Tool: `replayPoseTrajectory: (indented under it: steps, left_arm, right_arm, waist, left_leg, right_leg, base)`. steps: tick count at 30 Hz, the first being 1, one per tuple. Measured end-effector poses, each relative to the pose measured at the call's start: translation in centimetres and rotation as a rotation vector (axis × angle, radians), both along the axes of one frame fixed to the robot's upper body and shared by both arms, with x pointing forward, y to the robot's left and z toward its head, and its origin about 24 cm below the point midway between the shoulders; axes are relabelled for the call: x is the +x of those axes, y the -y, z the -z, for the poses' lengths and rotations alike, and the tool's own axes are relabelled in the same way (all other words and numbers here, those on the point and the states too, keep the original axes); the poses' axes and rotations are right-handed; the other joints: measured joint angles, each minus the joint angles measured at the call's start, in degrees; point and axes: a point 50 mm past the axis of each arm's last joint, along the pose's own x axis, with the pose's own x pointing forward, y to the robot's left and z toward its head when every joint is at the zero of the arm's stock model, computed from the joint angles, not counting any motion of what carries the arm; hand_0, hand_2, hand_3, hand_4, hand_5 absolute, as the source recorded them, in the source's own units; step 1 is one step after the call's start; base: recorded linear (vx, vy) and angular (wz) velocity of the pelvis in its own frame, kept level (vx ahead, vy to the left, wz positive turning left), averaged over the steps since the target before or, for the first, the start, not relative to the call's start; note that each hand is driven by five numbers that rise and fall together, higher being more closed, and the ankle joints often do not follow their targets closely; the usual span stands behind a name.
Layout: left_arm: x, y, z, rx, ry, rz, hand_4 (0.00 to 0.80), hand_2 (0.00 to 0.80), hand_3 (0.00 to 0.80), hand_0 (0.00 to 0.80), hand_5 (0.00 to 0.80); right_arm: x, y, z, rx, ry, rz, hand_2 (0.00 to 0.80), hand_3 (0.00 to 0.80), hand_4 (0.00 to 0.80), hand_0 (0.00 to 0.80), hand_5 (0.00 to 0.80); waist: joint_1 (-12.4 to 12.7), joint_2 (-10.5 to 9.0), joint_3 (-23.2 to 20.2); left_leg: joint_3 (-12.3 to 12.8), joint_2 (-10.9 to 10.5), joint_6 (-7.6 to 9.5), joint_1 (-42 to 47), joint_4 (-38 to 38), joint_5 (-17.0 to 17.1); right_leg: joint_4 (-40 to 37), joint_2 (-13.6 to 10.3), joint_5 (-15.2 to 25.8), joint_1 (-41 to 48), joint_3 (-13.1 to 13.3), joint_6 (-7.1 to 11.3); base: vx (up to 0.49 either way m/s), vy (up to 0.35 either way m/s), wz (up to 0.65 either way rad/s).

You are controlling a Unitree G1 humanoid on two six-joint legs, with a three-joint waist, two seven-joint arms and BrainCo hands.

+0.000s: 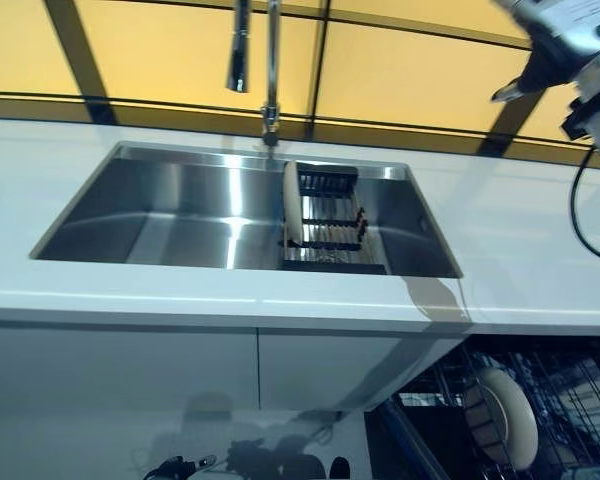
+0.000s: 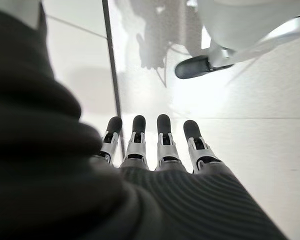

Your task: Take plates into dishwasher

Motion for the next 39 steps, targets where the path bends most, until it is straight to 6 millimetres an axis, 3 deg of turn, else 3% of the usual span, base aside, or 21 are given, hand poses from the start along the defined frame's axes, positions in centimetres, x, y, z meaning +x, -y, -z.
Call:
replayPoseTrajectory:
  steps: [4,9,15,19,22,26,39]
  left_arm:
    - [-0.6,-0.3,0.0,0.011,-0.015,-0.009,0.000,0.000,0.000,0.000,0.000]
    - [0.0,-1.2,-0.4,0.033,0.009,-0.002,0.000,0.000,0.000,0.000,0.000]
    - [1.1,-1.5,-0.9,0.037,0.061,0.004,0.000,0.000,0.000,0.000,0.000]
    - [1.8,-1.5,-1.1,0.018,0.100,-0.008,0.000,0.000,0.000,0.000,0.000]
    - [3.0,-1.3,-1.4,0.000,0.156,0.012,0.000,0.000,0.000,0.000,0.000]
    - [3.8,-1.2,-1.7,-0.004,0.182,0.017,0.000,0.000,0.000,0.000,0.000]
    - [3.9,-1.2,-1.7,-0.006,0.184,0.014,0.000,0.000,0.000,0.000,0.000]
  right_arm:
    - [0.2,-1.9,0.3,-0.153,0.019,-0.044,0.000,0.000,0.000,0.000,0.000]
    - [-0.4,-4.1,-0.8,-0.287,0.070,-0.089,0.000,0.000,0.000,0.000,0.000]
    - [-0.2,-4.9,-0.5,-0.257,-0.006,-0.105,0.000,0.000,0.000,0.000,0.000]
    - [0.6,-4.8,-0.4,0.003,-0.163,-0.149,0.000,0.000,0.000,0.000,0.000]
    - [2.0,-3.4,0.0,0.120,-0.213,-0.096,0.000,0.000,0.000,0.000,0.000]
    - [2.8,-2.0,0.2,0.116,-0.199,-0.019,0.000,0.000,0.000,0.000,0.000]
    - [2.5,-2.9,0.2,0.041,-0.167,-0.033,0.000,0.000,0.000,0.000,0.000]
  waist:
    - [1.5,-0.15,1.4]
    - [2.1,-1.25,5.2]
    - [3.3,-1.51,9.2]
    - [3.3,-0.66,10.7]
    - [4.3,0.29,12.0]
    - [4.7,0.71,12.3]
    - [4.7,0.39,12.7]
  left_leg:
    - [-2.1,-0.2,-0.01,-2.2,0.0,0.8]
    - [-4.1,-0.2,-0.33,-5.6,0.1,2.2]
    - [-4.8,-0.3,-0.35,-7.6,0.5,2.4]
    - [-5.2,-0.4,-0.34,-8.9,0.5,2.5]
    - [-5.4,-0.4,-0.33,-9.0,0.5,2.5]
    - [-5.5,-0.4,-0.33,-9.0,0.5,2.5]
    - [-5.5,-0.4,-0.34,-9.0,0.5,2.5]
  right_leg:
    - [0.0,-0.4,-0.2,-0.6,-1.9,0.22]
    - [0.2,-0.2,0.0,-2.9,-3.2,-0.10]
    - [0.2,-0.2,0.4,-4.2,-3.4,-0.56]
    - [0.2,-0.3,0.4,-5.3,-3.8,-0.54]
    - [0.2,-0.3,0.4,-5.4,-3.8,-0.54]
    - [0.2,-0.3,0.4,-5.4,-3.9,-0.54]
    - [0.2,-0.3,0.4,-5.3,-3.9,-0.55]
  base:
    - [-0.059,-0.037,0.25]
    - [-0.076,-0.015,0.16]
    - [-0.074,0.014,0.08]
    - [-0.031,0.017,0.04]
    - [-0.012,0.000,0.00]
    - [0.000,0.000,0.00]
    - [0.000,0.000,0.00]
